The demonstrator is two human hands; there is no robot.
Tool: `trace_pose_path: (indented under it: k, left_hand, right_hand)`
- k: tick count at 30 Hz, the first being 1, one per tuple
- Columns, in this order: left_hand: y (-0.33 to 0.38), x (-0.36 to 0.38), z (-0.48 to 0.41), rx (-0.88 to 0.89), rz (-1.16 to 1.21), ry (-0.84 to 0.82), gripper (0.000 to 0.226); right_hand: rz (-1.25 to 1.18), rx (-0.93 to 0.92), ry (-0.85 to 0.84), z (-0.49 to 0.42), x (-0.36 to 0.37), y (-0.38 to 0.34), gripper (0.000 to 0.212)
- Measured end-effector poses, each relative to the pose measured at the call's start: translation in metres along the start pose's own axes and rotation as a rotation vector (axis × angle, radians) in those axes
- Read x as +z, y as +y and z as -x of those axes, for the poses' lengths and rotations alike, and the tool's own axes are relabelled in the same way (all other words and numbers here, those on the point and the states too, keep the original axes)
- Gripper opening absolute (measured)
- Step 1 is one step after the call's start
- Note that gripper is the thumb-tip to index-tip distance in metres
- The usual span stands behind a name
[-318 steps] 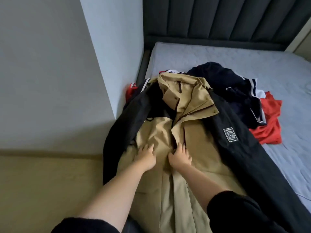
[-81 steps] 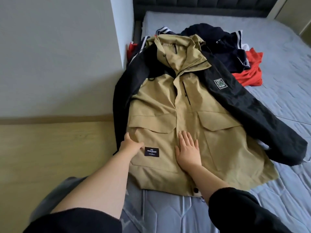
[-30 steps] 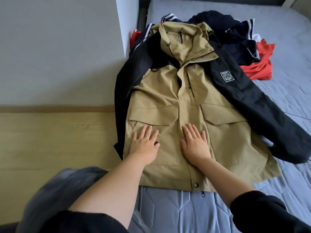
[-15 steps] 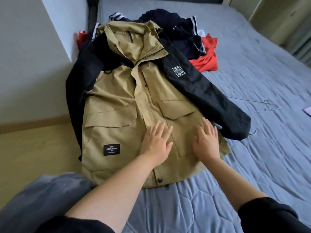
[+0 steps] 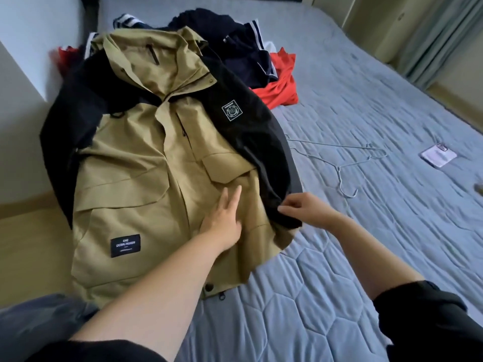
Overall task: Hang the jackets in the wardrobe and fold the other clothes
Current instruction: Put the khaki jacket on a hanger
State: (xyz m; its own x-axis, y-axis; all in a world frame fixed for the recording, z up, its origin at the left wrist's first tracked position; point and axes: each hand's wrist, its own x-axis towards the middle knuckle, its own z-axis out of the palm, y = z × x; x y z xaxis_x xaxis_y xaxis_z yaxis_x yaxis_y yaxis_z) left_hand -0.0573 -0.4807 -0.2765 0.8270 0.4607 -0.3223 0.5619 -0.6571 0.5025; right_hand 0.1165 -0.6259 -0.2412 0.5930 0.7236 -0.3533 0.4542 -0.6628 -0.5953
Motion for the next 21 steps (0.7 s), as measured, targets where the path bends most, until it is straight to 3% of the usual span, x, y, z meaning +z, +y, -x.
trace_pose_path:
  k: [1,3,5,6,9,11,14,17,21]
  left_hand:
    - [0.006,-0.001,-0.001,0.063,0.002,0.035,0.085]
    - [0.02,-0.001,-0.004,0.205,-0.001,0.064,0.09]
    - [0.036,0.002,-0.01,0.329,-0.083,0.034,0.092]
    - [0.044,0.004,-0.014,0.371,-0.159,0.008,0.092]
    - [0.06,0.01,-0.021,0.353,-0.267,-0.094,0.09]
    - [0.067,0.01,-0.023,0.315,-0.298,-0.159,0.087]
    - [0.075,0.011,-0.023,0.266,-0.324,-0.245,0.079]
    - [0.081,0.013,-0.021,0.244,-0.308,-0.337,0.08]
    - [0.07,0.011,-0.016,0.264,-0.212,-0.399,0.08]
  right_hand:
    - [-0.137,0.036,0.002,-0.002,0.001,0.001,0.024]
    - [-0.317,0.111,0.245,-0.01,0.002,0.008,0.028]
    - [-0.202,0.215,0.541,-0.019,-0.003,0.022,0.014]
    - [-0.149,0.276,0.622,-0.021,-0.007,0.029,0.021]
    - [-0.063,0.417,0.558,-0.026,-0.02,0.061,0.054]
    - [0.004,0.524,0.467,-0.027,-0.025,0.079,0.061]
    - [0.12,0.627,0.4,-0.024,-0.029,0.09,0.043]
    - [0.229,0.63,0.437,-0.02,-0.03,0.084,0.02]
    - [0.307,0.398,0.668,-0.022,-0.033,0.057,0.02]
